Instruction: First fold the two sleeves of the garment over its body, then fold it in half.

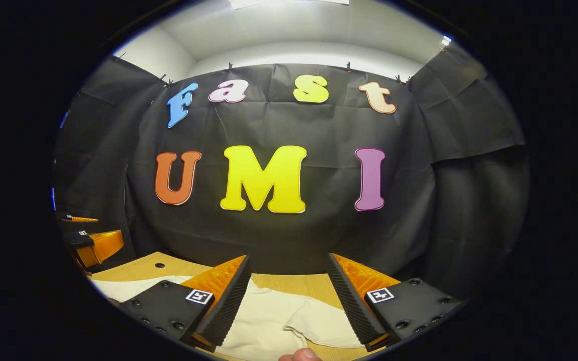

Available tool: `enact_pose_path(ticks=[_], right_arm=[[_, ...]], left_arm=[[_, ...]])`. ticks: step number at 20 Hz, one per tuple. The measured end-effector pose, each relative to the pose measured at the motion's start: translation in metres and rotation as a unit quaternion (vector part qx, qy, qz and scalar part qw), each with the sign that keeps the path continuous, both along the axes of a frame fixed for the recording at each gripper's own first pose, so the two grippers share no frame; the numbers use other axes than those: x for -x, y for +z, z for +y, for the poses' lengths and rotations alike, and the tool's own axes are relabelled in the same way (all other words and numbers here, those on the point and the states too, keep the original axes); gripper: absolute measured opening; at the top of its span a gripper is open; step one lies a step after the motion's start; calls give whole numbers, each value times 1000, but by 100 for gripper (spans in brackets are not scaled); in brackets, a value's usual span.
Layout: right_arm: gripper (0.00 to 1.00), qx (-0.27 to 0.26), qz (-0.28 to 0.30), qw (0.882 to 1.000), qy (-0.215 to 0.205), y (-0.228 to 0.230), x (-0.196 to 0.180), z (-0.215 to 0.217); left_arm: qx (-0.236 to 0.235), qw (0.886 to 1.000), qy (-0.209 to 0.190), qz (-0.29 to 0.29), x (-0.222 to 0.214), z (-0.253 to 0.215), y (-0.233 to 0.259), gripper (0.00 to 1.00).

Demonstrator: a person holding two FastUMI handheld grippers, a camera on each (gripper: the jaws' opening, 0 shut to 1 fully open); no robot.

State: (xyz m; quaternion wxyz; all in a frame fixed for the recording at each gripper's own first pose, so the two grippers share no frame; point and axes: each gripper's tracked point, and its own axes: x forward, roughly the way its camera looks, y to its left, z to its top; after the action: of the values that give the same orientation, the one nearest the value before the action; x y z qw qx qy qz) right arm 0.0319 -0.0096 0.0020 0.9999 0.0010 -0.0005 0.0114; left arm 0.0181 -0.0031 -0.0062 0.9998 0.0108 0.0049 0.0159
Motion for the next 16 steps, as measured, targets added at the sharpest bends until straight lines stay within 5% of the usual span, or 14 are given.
enact_pose_path(ticks=[7,16], right_arm=[[95,-4,20,1000,-15,-13,2,-34],[95,22,86,992,-90,-66,19,-169]], left_arm=[[2,1000,-6,14,-2,-11,-12,99],[-6,999,-24,45,-2,-42,-31,99]])
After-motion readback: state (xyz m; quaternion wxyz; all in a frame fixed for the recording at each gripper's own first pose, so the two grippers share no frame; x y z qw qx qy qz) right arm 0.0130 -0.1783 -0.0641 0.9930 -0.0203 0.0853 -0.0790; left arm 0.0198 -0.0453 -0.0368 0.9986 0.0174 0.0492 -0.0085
